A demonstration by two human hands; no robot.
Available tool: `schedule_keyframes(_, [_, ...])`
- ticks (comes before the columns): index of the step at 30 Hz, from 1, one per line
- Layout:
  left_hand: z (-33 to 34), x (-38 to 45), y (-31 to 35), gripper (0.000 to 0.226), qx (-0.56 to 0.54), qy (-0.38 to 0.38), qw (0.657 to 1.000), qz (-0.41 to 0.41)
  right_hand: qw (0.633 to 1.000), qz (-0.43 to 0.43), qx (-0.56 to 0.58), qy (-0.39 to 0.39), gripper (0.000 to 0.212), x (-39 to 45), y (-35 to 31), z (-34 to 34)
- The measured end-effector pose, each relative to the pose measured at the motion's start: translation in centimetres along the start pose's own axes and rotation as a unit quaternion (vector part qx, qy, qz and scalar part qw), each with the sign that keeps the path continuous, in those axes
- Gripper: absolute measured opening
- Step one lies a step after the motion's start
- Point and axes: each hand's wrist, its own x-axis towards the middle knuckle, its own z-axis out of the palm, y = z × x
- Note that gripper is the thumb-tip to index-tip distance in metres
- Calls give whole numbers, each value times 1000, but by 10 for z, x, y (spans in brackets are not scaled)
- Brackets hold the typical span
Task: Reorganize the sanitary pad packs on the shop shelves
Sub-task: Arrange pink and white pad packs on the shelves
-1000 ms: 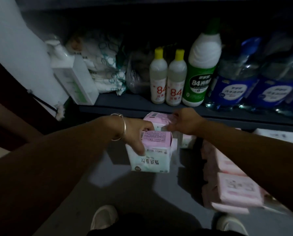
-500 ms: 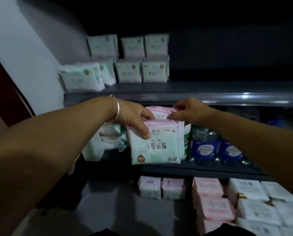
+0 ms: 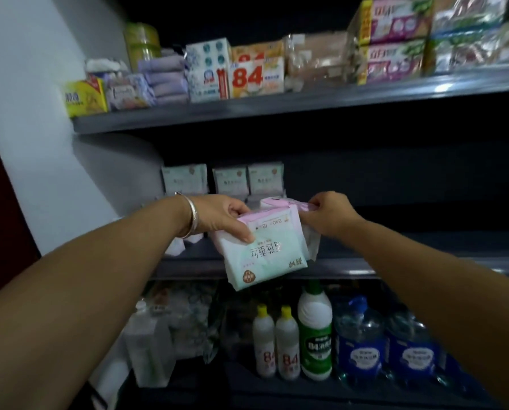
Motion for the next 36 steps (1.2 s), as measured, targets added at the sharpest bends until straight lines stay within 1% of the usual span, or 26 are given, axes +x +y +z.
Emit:
schedule_keyframes(3, [-11,5,2,32,-20,61,998,8,999,17,-8,32,33,12,0,-7])
schedule_keyframes(5, [-15,13,-2,28,-69,108,992,20,999,29,-11,44,28,19,2,-7])
schedule_keyframes(7, [-14,23,-12,30,-125,158,979,22,997,42,-9,57,27,26,4,-1])
schedule_keyframes(10, [-4,43,-28,45,-193,232,953,17,994,73,25,80,28,36,6,12])
schedule_keyframes(13, [4,65,-40,73,-307,272,912,22,992,86,31,86,26,48,7,27])
schedule_keyframes(15, [6,77,-47,89,-342,278,897,22,991,88,29,93,27,59,5,36])
schedule_keyframes(18, [6,95,-56,101,-339,281,897,25,989,93,54,101,29,76,4,46])
schedule_keyframes(20, [5,106,-64,101,-339,266,902,18,989,92,58,102,29,85,4,52])
schedule_keyframes(23, [0,122,-75,92,-342,235,910,6,991,80,40,98,25,97,6,59])
schedule_keyframes(25, [-6,132,-77,90,-339,230,912,8,991,82,33,102,30,104,6,61])
schedule_keyframes(27, [-13,142,-75,94,-307,236,922,15,990,81,33,108,35,111,3,60])
schedule_keyframes(29, [-21,148,-66,104,-276,236,932,19,990,80,32,110,31,117,1,56])
schedule_keyframes(31, [-30,152,-58,109,-248,214,945,9,991,81,24,108,27,121,0,52])
schedule_keyframes(32, [-35,154,-54,105,-232,196,953,-3,991,81,20,105,26,122,0,51])
schedule_keyframes(34, [-44,155,-47,82,-212,153,964,-38,992,80,10,97,27,123,0,47])
schedule_keyframes(36, [-51,153,-42,59,-213,114,968,-65,992,86,2,88,26,122,0,42])
